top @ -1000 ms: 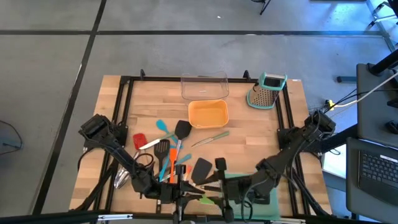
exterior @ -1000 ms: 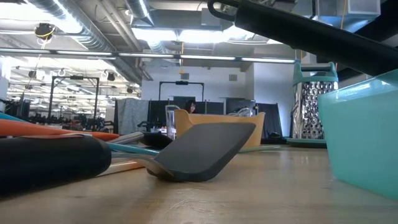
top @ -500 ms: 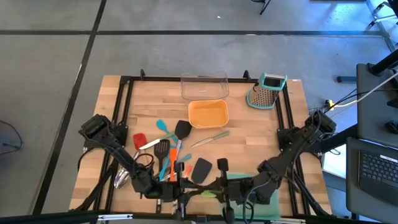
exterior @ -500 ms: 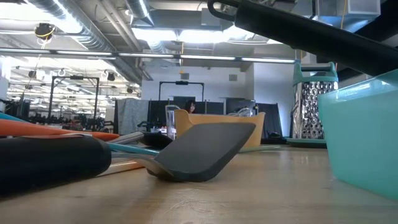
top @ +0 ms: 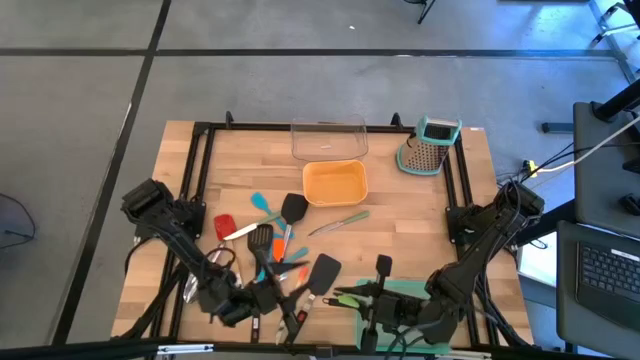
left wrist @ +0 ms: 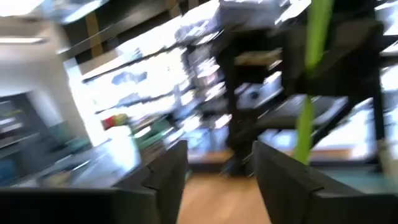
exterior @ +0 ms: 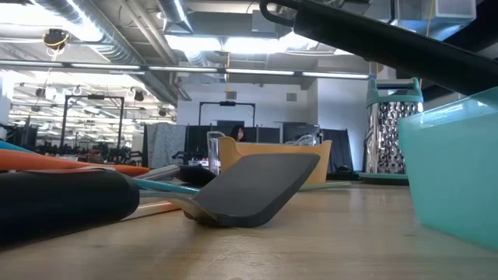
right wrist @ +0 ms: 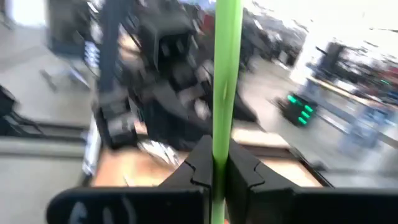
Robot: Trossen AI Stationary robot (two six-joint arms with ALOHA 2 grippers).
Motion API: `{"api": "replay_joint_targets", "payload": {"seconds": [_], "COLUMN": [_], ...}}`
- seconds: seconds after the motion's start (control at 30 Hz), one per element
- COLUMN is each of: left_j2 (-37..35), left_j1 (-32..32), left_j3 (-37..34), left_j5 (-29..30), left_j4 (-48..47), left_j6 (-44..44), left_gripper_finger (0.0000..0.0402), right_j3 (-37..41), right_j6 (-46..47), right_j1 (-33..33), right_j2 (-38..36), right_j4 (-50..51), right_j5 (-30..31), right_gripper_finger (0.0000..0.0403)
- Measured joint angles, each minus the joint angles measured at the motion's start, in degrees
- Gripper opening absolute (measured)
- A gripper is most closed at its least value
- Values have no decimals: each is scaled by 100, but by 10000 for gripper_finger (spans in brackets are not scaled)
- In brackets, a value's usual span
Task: Pick & Place Kitchen Items
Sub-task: Put the green silicone spatula into the green bin
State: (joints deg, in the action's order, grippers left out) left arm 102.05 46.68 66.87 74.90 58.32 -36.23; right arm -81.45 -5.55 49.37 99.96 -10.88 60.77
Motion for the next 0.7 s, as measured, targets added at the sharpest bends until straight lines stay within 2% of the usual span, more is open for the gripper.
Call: {"api": "replay_joint_targets", "payload": {"seconds": [0.1, 0.2, 0.3, 0.4, 0.5, 0.57, 0.7], "left_j2": [-96, -206, -227, -224, -224, -224, -224], "left_j1": [194, 333, 404, 412, 361, 341, 343], "left_j3": [0, 0, 0, 0, 0, 0, 0], "left_j5": [753, 781, 817, 843, 843, 843, 847], "left_j4": [-33, -31, -31, -36, -41, -38, -40], "left_j6": [-420, -434, -502, -548, -550, -550, -550], "left_gripper_finger": [213, 224, 223, 220, 219, 220, 221], "right_j3": [-318, -508, -654, -700, -638, -556, -348], "right_j6": [1332, 3267, 5026, 6154, 6659, 6756, 6210], "right_j1": [138, 206, 135, 61, 12, 10, 103], "right_j2": [0, 0, 0, -2, -2, -2, -4], "right_j4": [1883, 3797, 5421, 6606, 7375, 7714, 7908], "right_j5": [204, -30, -1051, -2281, -3314, -3708, -4362], "right_gripper_finger": [14, 14, 14, 14, 14, 14, 14]}}
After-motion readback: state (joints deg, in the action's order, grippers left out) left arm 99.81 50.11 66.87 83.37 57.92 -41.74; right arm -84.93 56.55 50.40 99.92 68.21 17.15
